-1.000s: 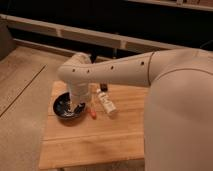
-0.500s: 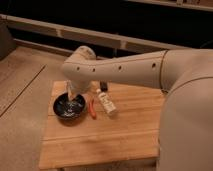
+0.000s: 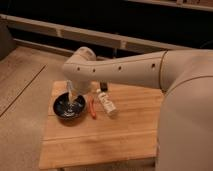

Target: Place the bottle in the ceramic bowl

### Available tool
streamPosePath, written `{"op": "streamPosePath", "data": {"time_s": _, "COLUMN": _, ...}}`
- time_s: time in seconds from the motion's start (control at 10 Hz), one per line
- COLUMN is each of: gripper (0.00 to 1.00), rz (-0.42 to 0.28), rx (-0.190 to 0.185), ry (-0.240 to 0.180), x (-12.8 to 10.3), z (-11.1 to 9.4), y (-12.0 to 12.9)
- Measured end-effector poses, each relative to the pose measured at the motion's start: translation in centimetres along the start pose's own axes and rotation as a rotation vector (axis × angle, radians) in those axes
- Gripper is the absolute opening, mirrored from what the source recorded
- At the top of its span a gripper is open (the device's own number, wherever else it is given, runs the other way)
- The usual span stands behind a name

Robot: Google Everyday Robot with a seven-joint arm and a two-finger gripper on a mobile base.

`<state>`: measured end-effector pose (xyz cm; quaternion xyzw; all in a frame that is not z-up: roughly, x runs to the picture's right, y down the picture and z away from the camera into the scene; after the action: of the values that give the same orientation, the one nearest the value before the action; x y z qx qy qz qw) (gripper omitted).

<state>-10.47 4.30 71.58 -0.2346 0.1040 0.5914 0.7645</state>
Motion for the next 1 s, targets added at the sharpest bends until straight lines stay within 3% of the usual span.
{"op": "streamPosePath", "data": {"time_s": 0.6, "gripper": 0.65, "rz": 0.025, "rx": 0.039, "ry": 0.016, "x": 0.2, "z": -0.6, "y": -5.9}}
{"op": "streamPosePath", "data": {"time_s": 1.0, "gripper": 0.65, "rz": 0.031, "rx": 0.04, "ry": 0.016, "x": 0.2, "z": -0.6, "y": -6.2}}
